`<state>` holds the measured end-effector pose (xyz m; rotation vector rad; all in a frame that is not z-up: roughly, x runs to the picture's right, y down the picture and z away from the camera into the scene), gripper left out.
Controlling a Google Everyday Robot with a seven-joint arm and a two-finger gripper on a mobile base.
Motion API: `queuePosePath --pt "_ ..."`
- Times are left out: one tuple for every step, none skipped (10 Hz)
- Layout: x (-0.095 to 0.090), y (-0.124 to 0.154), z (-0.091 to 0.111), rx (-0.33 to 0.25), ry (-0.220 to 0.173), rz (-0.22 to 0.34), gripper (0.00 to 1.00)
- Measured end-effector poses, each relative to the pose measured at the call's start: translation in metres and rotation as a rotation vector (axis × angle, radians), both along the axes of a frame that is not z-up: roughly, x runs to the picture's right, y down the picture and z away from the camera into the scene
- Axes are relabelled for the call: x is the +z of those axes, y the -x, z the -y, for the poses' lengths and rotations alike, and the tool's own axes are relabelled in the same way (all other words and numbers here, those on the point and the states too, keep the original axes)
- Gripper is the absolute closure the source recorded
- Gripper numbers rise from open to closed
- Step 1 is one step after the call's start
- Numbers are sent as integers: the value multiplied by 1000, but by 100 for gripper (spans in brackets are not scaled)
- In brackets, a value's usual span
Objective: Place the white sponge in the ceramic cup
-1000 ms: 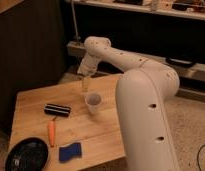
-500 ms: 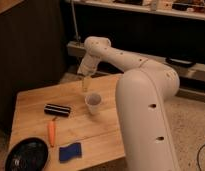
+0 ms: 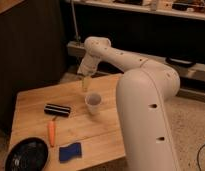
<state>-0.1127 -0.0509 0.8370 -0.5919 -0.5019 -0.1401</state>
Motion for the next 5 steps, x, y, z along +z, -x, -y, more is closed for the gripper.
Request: queuePosePath --pt "-9 -5 -6 5 -16 1 20" --pt "-23 -11 -15 13 -34 4 20" --pt "-36 -12 -24 19 -46 11 20" --pt "-59 -16 -41 27 -63 23 20" --pt "-76 -18 -54 31 -69 35 20"
